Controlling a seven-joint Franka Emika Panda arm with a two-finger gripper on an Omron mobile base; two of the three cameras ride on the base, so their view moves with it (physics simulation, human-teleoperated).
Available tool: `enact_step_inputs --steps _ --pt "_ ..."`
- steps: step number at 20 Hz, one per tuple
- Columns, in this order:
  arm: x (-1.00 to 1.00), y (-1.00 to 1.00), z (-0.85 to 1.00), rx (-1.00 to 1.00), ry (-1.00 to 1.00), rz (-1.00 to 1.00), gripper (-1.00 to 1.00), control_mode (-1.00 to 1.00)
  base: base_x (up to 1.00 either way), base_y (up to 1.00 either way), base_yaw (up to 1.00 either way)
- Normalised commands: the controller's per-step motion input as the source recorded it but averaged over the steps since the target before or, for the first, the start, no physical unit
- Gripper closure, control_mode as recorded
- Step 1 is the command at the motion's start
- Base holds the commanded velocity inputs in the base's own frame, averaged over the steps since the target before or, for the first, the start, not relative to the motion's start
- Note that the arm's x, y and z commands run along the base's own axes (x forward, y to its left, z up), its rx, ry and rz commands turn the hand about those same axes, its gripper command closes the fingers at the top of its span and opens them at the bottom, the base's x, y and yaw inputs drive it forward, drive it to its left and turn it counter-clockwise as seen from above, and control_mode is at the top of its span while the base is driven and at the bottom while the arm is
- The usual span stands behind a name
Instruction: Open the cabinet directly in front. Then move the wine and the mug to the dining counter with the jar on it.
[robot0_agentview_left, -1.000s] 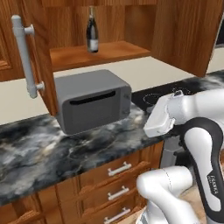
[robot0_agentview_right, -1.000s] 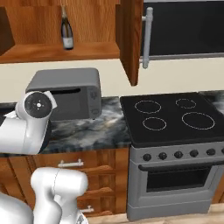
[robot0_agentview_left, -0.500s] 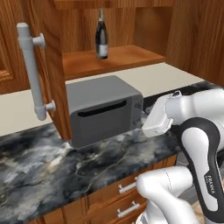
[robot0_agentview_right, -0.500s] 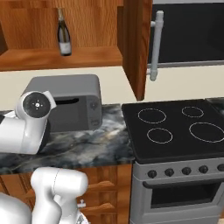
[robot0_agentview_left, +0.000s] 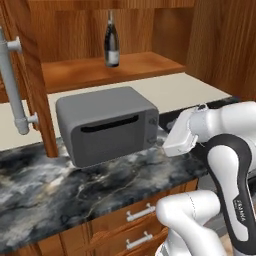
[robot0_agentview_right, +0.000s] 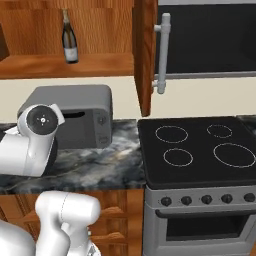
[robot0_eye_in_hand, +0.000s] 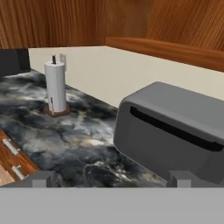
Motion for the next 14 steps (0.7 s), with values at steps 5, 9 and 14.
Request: enact_step_inputs --steps 5,9,14 --pt "0.0 0.0 0.0 0.0 0.0 0.0 -1.0 1.0 0.23 -0.22 0.25" --pt "0.0 0.0 0.0 0.0 0.0 0.0 -1.0 1.0 0.04 -0.04 0.14" --pt "0.0 0.0 0.0 0.0 0.0 0.0 -1.0 1.0 0.64 -0.03 0.0"
